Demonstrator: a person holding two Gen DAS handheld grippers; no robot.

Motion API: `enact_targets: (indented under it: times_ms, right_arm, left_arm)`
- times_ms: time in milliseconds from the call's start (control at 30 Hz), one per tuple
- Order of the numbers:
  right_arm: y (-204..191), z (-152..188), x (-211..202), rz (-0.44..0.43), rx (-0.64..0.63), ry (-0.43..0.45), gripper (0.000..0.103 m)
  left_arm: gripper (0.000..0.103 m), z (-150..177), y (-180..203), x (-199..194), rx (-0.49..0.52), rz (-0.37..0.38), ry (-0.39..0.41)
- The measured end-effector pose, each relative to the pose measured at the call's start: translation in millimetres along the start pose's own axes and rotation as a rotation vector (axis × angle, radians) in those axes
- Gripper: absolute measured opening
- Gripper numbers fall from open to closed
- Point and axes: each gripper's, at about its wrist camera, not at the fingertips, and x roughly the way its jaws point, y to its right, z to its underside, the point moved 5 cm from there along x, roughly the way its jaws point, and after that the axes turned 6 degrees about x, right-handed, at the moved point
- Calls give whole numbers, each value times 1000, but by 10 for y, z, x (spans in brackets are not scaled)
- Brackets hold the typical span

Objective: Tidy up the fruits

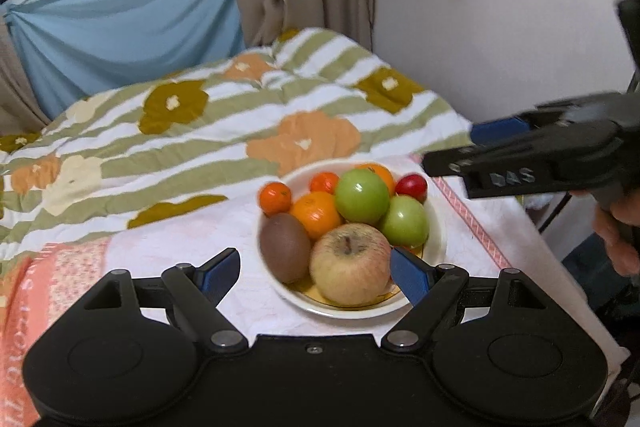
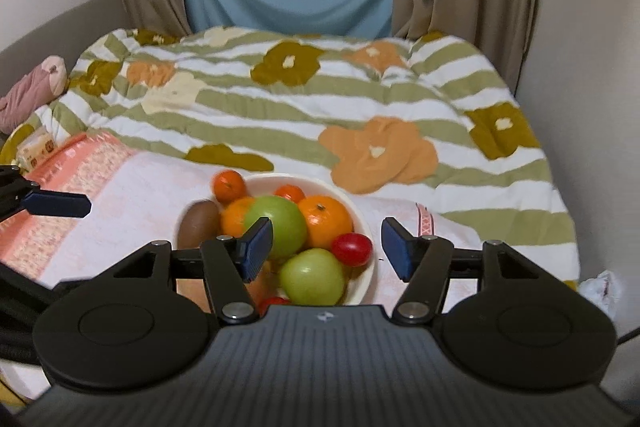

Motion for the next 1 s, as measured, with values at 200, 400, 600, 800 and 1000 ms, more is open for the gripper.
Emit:
enact_targets:
  times_ms: [200,400,600,800,1000]
  right_arm:
    - [-426,-25,-742,39,22,62,75]
    - [-886,72,-1431,67,50,104,79]
    - [-1188,240,-1865,124,71,149,103]
    - [-1350,468,-2012,162,80,132,103]
    - [-1440,678,-2053,173,90,98,103]
  left_arm:
    - [85,70,-313,-666,-67,-46,82]
    - [85,201,-598,-1331,-139,-107,153]
    - [94,414,-759,-1791,-170,-156,179]
    - [103,669,-811,-2044,-197,-196,190]
    - [103,822,-777,-2084,-179,-226,163]
